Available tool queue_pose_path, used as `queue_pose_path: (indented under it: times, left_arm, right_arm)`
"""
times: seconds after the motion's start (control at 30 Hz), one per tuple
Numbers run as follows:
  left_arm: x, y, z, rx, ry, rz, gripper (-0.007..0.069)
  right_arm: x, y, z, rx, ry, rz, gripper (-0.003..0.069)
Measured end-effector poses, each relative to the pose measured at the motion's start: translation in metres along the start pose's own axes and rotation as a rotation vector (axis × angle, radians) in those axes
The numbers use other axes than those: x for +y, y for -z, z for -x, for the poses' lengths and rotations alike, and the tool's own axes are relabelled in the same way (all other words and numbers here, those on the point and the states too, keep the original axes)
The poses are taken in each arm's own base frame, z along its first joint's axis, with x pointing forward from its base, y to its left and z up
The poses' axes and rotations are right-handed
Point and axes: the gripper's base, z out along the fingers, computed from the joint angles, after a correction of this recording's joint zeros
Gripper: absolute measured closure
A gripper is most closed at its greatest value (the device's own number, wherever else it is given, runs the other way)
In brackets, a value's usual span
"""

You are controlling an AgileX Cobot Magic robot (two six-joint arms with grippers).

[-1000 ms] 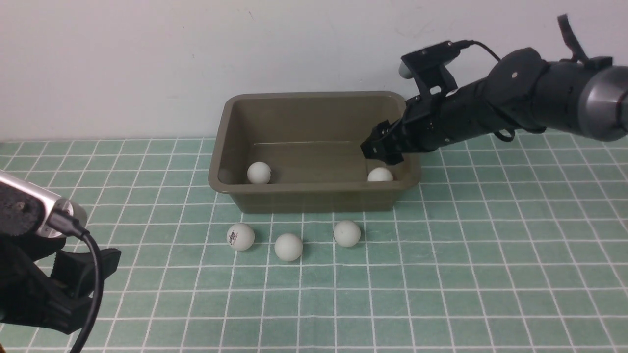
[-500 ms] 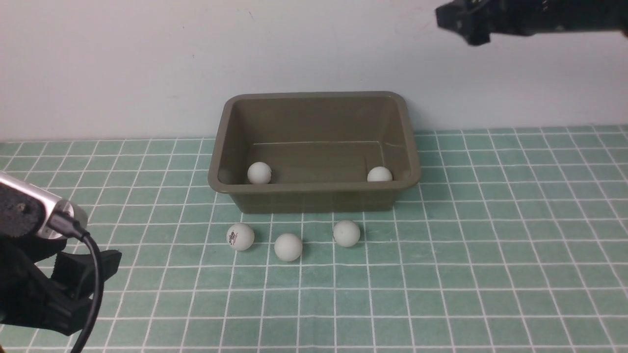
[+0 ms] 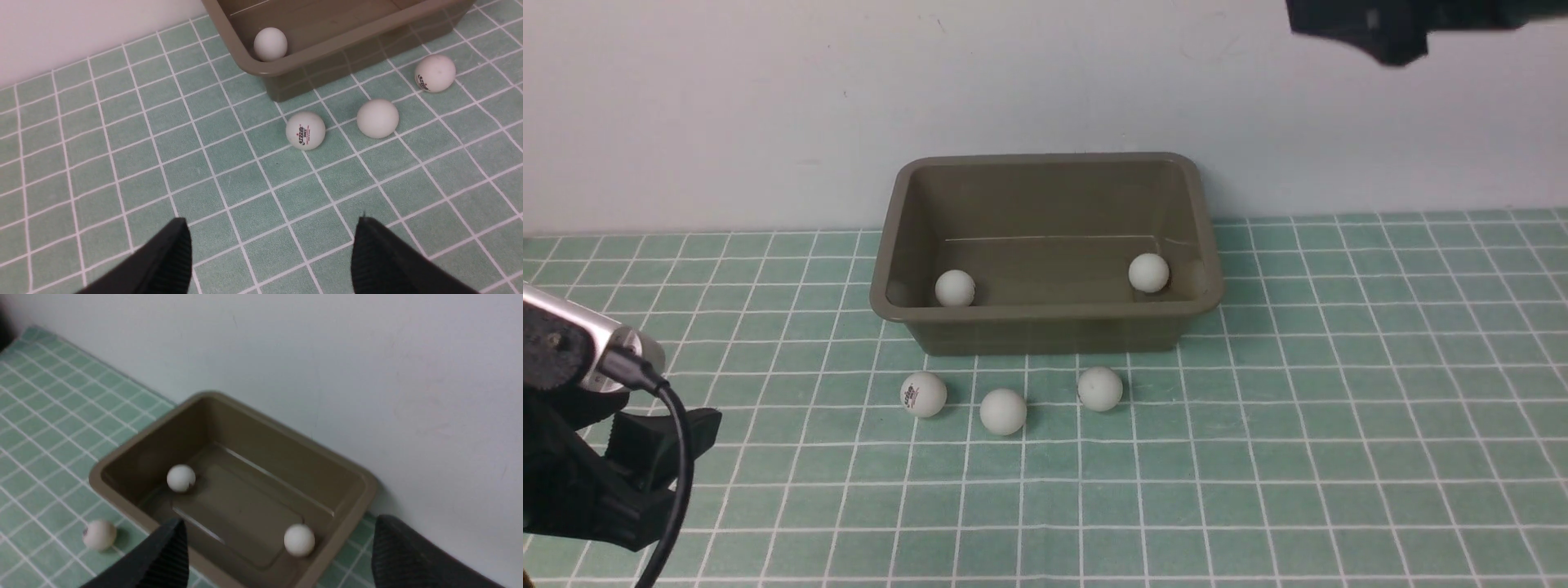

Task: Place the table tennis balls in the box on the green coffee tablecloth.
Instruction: 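Reach for and grasp a ping pong ball on the table beside the basket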

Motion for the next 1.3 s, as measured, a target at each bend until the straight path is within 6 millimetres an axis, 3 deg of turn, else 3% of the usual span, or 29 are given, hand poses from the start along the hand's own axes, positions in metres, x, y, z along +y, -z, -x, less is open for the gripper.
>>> queue_pose_path:
  times: [0.07, 0.17, 0.37, 0.57, 0.83, 0.97, 1.2, 1.3]
  left_arm:
    - [0.000, 0.000, 0.000, 0.000, 0.000, 0.000, 0.0153]
    - [0.000, 0.000, 0.000, 0.000, 0.000, 0.000, 0.0153]
    - [0.000, 0.000, 0.000, -0.001, 0.002, -0.001, 0.0153]
    - [-0.001, -0.002, 0.001, -0.008, 0.034, -0.020, 0.0153]
    - [0.003, -0.019, 0.001, 0.035, 0.065, -0.054, 0.0153]
    - [0.009, -0.040, 0.002, 0.101, 0.111, -0.084, 0.0153]
    - [0.032, -0.099, 0.011, 0.235, 0.162, -0.129, 0.0151]
    - [0.042, -0.130, 0.016, 0.291, 0.150, -0.179, 0.0108]
  right_arm:
    - [-0.007, -0.008, -0.021, 0.063, 0.001, -0.100, 0.0113]
    - [-0.013, -0.004, -0.034, 0.090, -0.010, -0.207, 0.0113]
    - [-0.020, 0.029, -0.038, 0.010, -0.022, -0.379, 0.0129]
    - [-0.014, 0.053, -0.049, -0.051, -0.051, -0.400, 0.0168]
    - [-0.004, 0.060, -0.073, -0.044, -0.077, -0.369, 0.0184]
    - [-0.001, 0.064, -0.076, -0.056, -0.076, -0.356, 0.0186]
    - [0.003, 0.064, -0.076, -0.071, -0.101, -0.314, 0.0186]
    - [0.004, 0.063, -0.075, -0.075, -0.126, -0.297, 0.0187]
